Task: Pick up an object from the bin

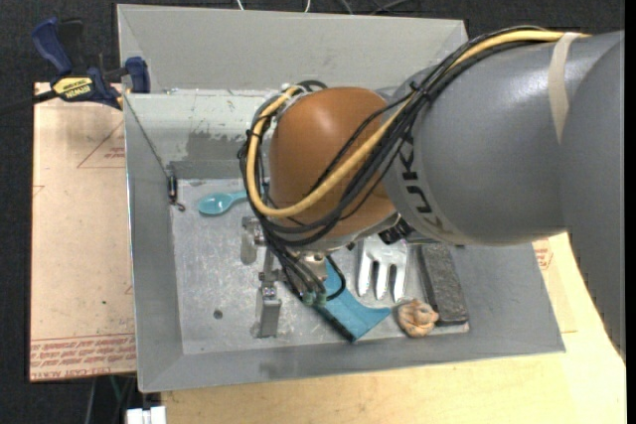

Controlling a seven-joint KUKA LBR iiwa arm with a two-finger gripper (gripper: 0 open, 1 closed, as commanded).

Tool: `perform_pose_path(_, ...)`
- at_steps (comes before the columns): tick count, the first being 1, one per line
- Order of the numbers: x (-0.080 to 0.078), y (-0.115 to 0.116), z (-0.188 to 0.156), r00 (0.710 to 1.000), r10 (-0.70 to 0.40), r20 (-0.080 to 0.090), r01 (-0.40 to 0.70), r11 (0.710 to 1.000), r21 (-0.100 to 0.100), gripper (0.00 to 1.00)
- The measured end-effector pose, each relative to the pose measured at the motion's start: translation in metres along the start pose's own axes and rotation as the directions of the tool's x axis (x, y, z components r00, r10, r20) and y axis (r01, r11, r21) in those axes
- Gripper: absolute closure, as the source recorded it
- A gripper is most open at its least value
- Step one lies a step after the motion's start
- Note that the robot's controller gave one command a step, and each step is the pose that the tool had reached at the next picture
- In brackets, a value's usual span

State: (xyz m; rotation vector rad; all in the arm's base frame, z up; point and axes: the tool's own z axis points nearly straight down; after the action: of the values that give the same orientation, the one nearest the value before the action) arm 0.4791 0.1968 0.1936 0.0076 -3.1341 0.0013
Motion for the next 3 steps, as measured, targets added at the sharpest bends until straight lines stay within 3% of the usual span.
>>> perform_pose_path(1,-0.002,-0.001,-0.004,1.0,0.005,0.007,-0.005,1.0,-0.002,0.0)
perform_pose_path(2,-0.043,-0.042,0.048,0.996,0.085,0.009,-0.085,0.996,-0.005,0.0)
perform_pose_path(3,-0.045,-0.061,0.071,0.994,0.11,0.005,-0.11,0.994,-0.004,0.0)
